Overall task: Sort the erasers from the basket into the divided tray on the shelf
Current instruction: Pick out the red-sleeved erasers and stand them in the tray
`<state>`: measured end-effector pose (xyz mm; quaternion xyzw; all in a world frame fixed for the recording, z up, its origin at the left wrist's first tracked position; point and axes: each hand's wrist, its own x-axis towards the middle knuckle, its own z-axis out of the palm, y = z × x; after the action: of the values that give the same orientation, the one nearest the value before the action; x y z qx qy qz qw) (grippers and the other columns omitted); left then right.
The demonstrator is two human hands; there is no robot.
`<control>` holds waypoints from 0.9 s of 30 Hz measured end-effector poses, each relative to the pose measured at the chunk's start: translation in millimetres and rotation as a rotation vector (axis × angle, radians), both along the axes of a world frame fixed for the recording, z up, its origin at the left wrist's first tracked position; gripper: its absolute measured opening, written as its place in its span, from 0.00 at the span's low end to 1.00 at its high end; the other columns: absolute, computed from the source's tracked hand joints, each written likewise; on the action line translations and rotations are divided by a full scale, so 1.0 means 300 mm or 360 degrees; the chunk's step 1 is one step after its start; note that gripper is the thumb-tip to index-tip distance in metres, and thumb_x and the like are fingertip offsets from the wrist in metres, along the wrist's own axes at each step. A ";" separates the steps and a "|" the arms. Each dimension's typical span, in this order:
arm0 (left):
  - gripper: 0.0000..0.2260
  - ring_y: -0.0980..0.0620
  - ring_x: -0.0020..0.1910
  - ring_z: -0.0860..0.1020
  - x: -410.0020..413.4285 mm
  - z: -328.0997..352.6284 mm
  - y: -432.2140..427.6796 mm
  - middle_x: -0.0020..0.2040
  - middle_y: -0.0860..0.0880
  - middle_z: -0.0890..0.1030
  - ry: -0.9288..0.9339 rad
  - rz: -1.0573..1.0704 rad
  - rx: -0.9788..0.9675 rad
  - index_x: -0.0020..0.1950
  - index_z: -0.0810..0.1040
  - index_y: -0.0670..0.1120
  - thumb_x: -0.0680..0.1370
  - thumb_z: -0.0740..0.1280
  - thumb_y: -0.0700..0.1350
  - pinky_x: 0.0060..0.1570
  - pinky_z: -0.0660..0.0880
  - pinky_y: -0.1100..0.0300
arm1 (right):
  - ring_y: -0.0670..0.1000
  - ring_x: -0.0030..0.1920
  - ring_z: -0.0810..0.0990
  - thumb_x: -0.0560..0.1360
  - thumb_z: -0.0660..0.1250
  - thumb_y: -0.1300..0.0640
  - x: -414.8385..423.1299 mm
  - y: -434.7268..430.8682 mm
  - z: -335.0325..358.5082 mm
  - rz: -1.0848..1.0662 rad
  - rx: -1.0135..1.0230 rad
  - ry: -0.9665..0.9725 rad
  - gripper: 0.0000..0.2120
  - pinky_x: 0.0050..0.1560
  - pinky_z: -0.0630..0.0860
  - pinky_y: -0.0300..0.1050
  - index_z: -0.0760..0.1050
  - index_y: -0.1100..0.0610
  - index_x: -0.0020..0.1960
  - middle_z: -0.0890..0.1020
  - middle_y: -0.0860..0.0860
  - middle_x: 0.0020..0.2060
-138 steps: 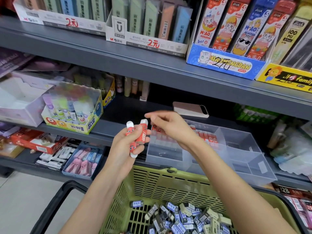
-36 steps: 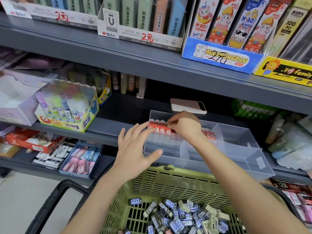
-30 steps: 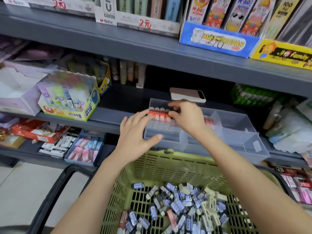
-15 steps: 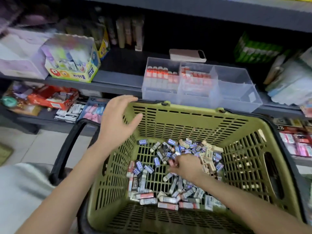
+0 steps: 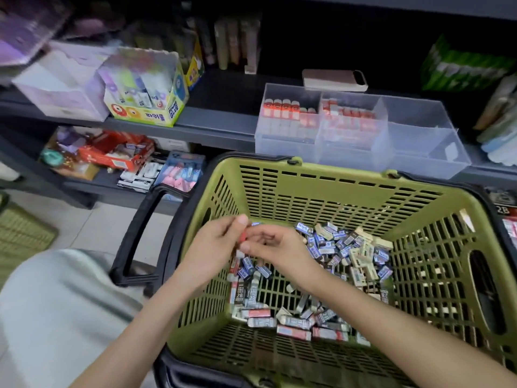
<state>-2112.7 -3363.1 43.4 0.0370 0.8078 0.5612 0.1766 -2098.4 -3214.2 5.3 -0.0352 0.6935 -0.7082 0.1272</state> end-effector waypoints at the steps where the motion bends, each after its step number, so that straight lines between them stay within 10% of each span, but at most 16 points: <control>1: 0.17 0.52 0.48 0.82 -0.002 0.003 -0.007 0.46 0.50 0.84 0.0227 0.0126 -0.0037 0.50 0.79 0.50 0.75 0.57 0.59 0.53 0.78 0.46 | 0.41 0.35 0.78 0.72 0.70 0.62 -0.005 0.001 -0.019 -0.0011 -0.0011 -0.0042 0.05 0.35 0.74 0.34 0.81 0.54 0.45 0.82 0.48 0.37; 6: 0.13 0.46 0.43 0.81 -0.028 0.014 -0.048 0.42 0.47 0.83 0.0522 0.0474 0.0649 0.51 0.76 0.43 0.82 0.56 0.49 0.46 0.78 0.55 | 0.42 0.49 0.77 0.74 0.67 0.49 -0.049 -0.041 -0.240 0.0333 0.1313 0.0051 0.14 0.50 0.74 0.42 0.78 0.53 0.57 0.81 0.45 0.49; 13: 0.13 0.52 0.33 0.75 -0.037 0.021 -0.079 0.33 0.49 0.78 0.0226 0.0447 0.1093 0.50 0.75 0.40 0.79 0.55 0.47 0.36 0.71 0.61 | 0.53 0.58 0.73 0.67 0.73 0.45 -0.107 -0.144 -0.408 0.0393 0.1531 -0.0207 0.25 0.58 0.74 0.47 0.75 0.56 0.60 0.79 0.53 0.54; 22: 0.17 0.53 0.32 0.71 -0.032 0.002 -0.031 0.32 0.49 0.72 0.0405 0.0195 0.0106 0.41 0.71 0.46 0.80 0.53 0.56 0.37 0.70 0.57 | 0.47 0.40 0.79 0.67 0.74 0.58 -0.094 -0.021 -0.170 0.0395 0.0505 -0.0389 0.07 0.48 0.78 0.46 0.81 0.57 0.45 0.83 0.52 0.41; 27: 0.22 0.50 0.34 0.80 -0.032 -0.011 -0.024 0.39 0.46 0.79 -0.0118 -0.0061 -0.0143 0.49 0.71 0.46 0.74 0.51 0.62 0.34 0.75 0.65 | 0.50 0.40 0.79 0.62 0.75 0.57 -0.092 0.021 0.054 0.0225 -0.0101 -0.0125 0.09 0.47 0.77 0.43 0.81 0.50 0.42 0.82 0.48 0.37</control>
<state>-2122.3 -3370.2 40.2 0.0236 0.8241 0.5220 0.2186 -2126.1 -3207.8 21.6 -0.0604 0.6609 -0.7200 0.2026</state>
